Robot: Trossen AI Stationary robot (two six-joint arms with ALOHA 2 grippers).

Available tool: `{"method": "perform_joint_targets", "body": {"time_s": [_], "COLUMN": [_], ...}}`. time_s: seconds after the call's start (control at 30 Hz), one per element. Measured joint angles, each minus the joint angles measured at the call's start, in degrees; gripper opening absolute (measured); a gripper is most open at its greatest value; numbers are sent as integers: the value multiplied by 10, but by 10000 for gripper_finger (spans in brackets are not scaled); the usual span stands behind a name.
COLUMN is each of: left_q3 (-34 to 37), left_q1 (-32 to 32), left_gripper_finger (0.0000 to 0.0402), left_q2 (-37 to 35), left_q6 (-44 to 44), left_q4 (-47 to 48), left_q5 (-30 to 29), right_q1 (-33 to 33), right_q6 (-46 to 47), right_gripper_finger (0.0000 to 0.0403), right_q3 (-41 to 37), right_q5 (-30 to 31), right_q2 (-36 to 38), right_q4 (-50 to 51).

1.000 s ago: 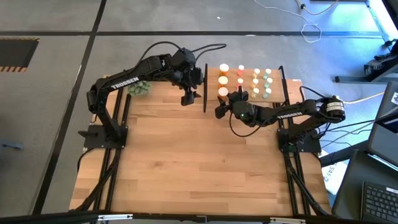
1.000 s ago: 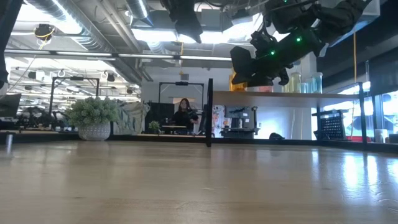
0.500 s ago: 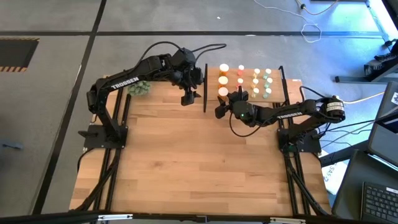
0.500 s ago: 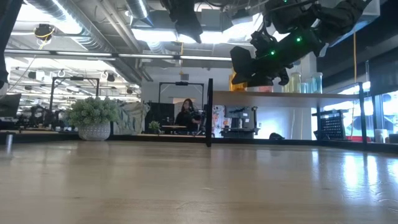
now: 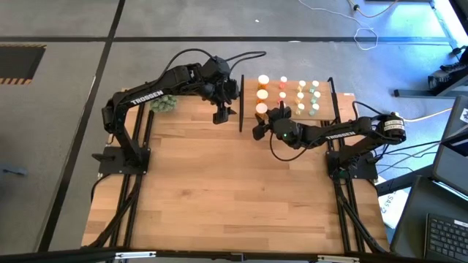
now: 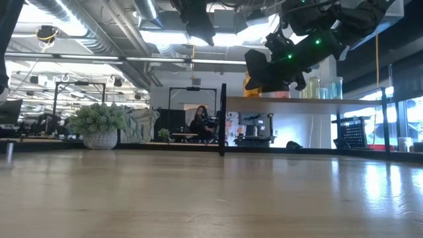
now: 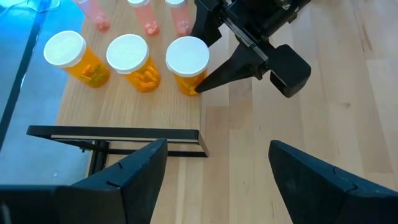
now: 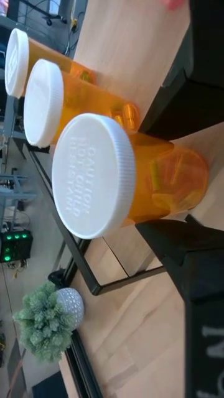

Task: Pick and place medicine bottles onto shelf by color
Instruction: Put the orange pill bottle on the shelf aligned with the other orange pill bottles

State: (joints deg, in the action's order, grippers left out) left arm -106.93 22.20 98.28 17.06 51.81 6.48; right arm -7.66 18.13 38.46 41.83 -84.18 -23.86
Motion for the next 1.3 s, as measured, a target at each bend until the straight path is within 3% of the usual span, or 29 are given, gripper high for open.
{"method": "perform_joint_targets", "body": {"time_s": [0.57, 1.03, 1.3], "left_q3": [0, 0, 0], "left_q1": [0, 0, 0], "left_gripper_finger": [276, 276, 276], "left_q2": [0, 0, 0], "left_q6": [0, 0, 0], "left_q4": [0, 0, 0], "left_q5": [0, 0, 0], "right_q1": [0, 0, 0], "right_q6": [-6, 11, -69], "right_gripper_finger": [256, 257, 257], "right_q3": [0, 0, 0], "right_q5": [6, 6, -33], "right_q2": [0, 0, 11], "right_q4": [1, -4, -11]}}
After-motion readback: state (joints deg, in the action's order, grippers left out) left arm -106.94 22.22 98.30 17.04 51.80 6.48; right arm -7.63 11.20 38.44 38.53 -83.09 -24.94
